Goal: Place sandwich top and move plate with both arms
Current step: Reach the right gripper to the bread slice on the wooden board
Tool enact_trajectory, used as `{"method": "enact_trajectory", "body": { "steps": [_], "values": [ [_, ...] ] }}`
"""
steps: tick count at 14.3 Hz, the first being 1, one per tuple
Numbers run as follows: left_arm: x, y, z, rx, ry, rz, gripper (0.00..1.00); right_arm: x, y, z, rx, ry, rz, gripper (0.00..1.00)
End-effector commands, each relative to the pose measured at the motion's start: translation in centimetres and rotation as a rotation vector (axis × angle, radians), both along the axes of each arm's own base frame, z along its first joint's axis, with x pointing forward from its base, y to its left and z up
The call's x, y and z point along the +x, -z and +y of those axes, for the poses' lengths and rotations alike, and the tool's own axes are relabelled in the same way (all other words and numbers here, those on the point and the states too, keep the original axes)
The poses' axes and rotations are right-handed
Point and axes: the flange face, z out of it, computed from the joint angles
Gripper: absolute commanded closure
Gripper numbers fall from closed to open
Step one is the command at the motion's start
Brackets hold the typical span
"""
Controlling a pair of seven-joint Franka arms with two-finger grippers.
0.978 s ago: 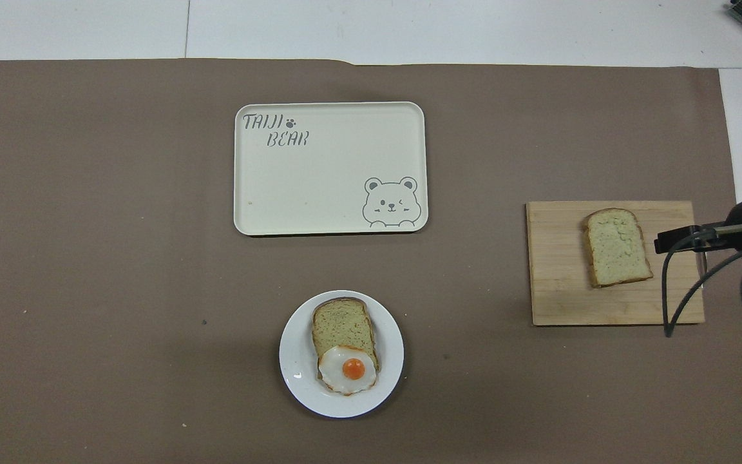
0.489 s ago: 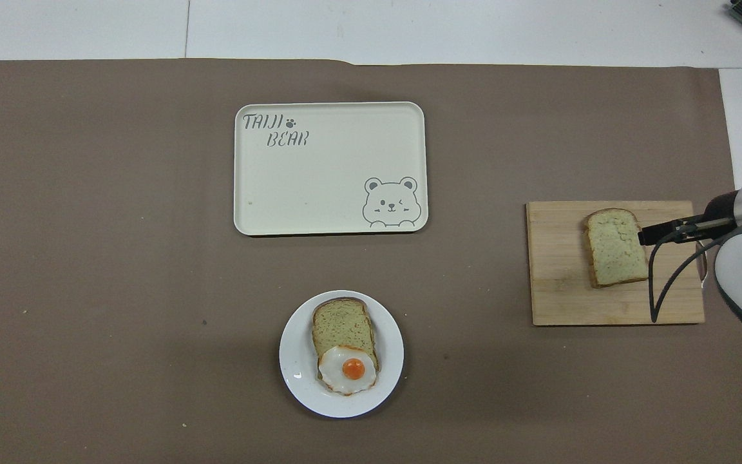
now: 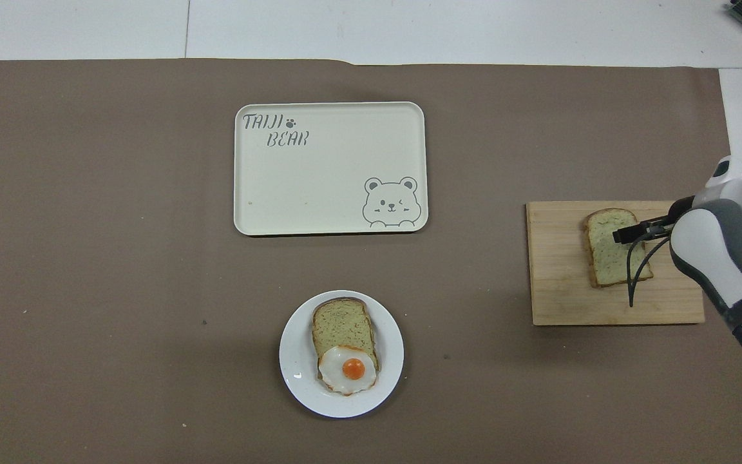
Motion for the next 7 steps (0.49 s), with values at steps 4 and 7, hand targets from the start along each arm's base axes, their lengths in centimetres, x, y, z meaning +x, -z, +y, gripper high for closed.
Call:
{"method": "enact_trajectory", "body": {
  "steps": [4, 7],
  "values": [
    [-0.69, 0.02, 0.26, -0.014, 0.005, 0.004, 0.0, -0.08, 0.41, 1.02, 0.028, 0.052, -0.005, 0.06],
    [-0.69, 0.02, 0.26, -0.014, 0.005, 0.004, 0.0, -0.36, 1.37, 1.24, 0.051, 0.061, 0.007, 0.42]
  ]
}}
